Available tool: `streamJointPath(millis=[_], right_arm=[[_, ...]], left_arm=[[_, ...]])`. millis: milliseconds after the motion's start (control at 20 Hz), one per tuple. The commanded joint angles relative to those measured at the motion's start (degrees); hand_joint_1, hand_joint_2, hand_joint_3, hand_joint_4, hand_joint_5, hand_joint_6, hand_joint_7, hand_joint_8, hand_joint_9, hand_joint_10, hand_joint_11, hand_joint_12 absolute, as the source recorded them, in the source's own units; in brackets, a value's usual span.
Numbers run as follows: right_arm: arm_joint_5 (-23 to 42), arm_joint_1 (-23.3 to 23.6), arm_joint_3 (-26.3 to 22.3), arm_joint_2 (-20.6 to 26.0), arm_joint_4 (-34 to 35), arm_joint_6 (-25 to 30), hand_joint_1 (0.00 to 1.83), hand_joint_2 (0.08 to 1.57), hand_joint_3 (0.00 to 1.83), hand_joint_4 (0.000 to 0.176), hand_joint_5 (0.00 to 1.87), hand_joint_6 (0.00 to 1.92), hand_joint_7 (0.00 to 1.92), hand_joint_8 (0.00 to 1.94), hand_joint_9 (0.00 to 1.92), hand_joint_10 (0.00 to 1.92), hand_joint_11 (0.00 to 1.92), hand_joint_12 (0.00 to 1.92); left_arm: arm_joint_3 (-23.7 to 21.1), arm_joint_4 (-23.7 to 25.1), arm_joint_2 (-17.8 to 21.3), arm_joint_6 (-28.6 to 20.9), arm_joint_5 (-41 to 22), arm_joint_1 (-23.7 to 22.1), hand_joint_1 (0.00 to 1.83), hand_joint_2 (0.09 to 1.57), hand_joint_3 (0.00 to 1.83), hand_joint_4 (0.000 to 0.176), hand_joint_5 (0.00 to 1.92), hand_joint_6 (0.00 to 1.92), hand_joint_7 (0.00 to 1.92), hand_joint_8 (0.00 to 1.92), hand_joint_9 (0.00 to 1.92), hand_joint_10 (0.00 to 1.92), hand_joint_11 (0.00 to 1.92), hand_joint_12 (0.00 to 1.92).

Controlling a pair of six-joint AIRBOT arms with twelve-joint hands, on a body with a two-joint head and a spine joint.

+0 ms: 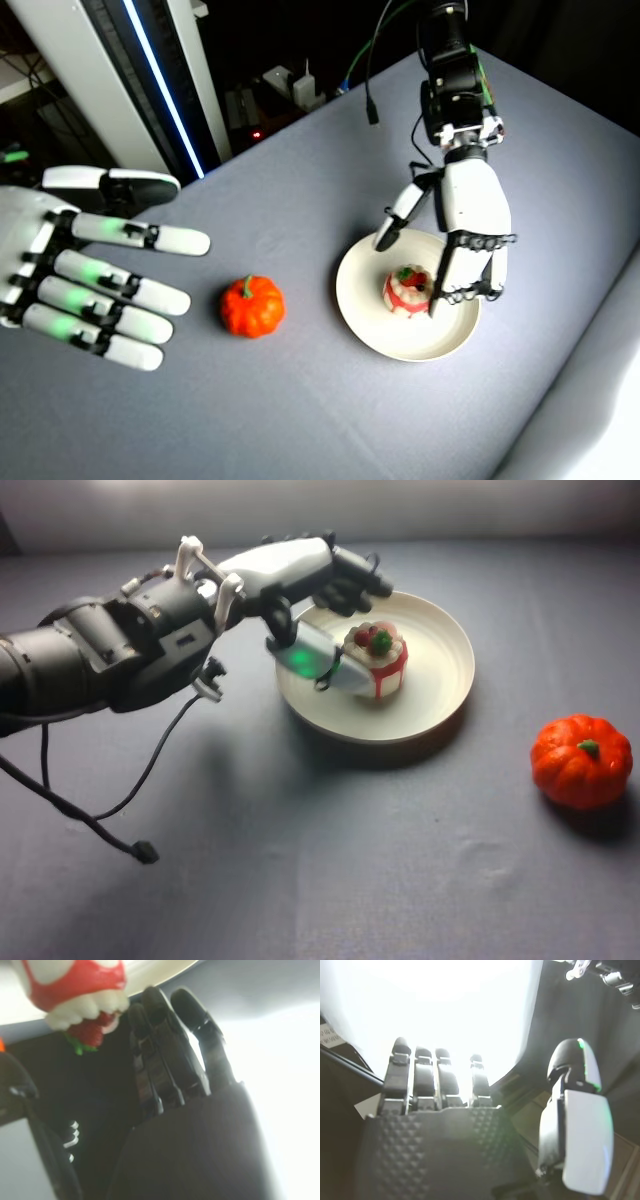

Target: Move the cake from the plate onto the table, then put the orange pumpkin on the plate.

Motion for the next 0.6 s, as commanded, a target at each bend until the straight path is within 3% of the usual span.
streamJointPath(millis=[0, 150, 350, 450, 550], right_arm=[[7.1, 0.5, 0.3, 0.2, 0.6, 0.6, 0.29, 1.01, 0.00, 0.164, 0.01, 0.00, 0.00, 0.00, 0.00, 0.00, 0.09, 0.06], [7.1, 0.5, 0.3, 0.1, 0.6, 0.6, 0.27, 1.00, 0.00, 0.174, 0.01, 0.00, 0.00, 0.00, 0.00, 0.00, 0.07, 0.06], [7.1, 0.5, 0.6, -0.2, 0.5, 0.7, 0.28, 0.96, 0.00, 0.176, 0.01, 0.00, 0.00, 0.00, 0.00, 0.00, 0.05, 0.07], [7.0, 0.5, 0.7, -0.4, 0.5, 0.8, 0.27, 0.96, 0.00, 0.176, 0.00, 0.00, 0.00, 0.00, 0.00, 0.00, 0.00, 0.24], [6.9, 0.4, 0.9, -0.4, 0.4, 1.1, 0.26, 0.97, 0.00, 0.167, 0.00, 0.00, 0.00, 0.00, 0.00, 0.00, 0.00, 0.29]], left_arm=[[0.4, -1.6, -0.3, -0.2, -5.4, -0.1, 1.00, 0.85, 0.00, 0.000, 0.61, 0.01, 0.74, 0.00, 0.79, 0.02, 0.29, 1.32], [1.1, -2.7, -0.8, -0.2, -5.5, 0.3, 1.01, 0.88, 0.00, 0.000, 0.64, 0.01, 0.76, 0.00, 0.83, 0.02, 0.35, 1.22], [1.8, -2.1, -1.6, -0.2, -5.6, -0.3, 1.03, 0.88, 0.00, 0.000, 0.66, 0.00, 0.75, 0.00, 0.82, 0.01, 0.29, 1.31], [2.2, -0.1, -2.1, -0.2, -5.5, -1.4, 1.05, 0.88, 0.00, 0.000, 0.65, 0.00, 0.75, 0.00, 0.80, 0.00, 0.27, 1.31], [2.4, 2.5, -2.8, -0.2, -5.4, -2.7, 1.06, 0.88, 0.00, 0.000, 0.65, 0.00, 0.74, 0.00, 0.80, 0.00, 0.30, 1.29]])
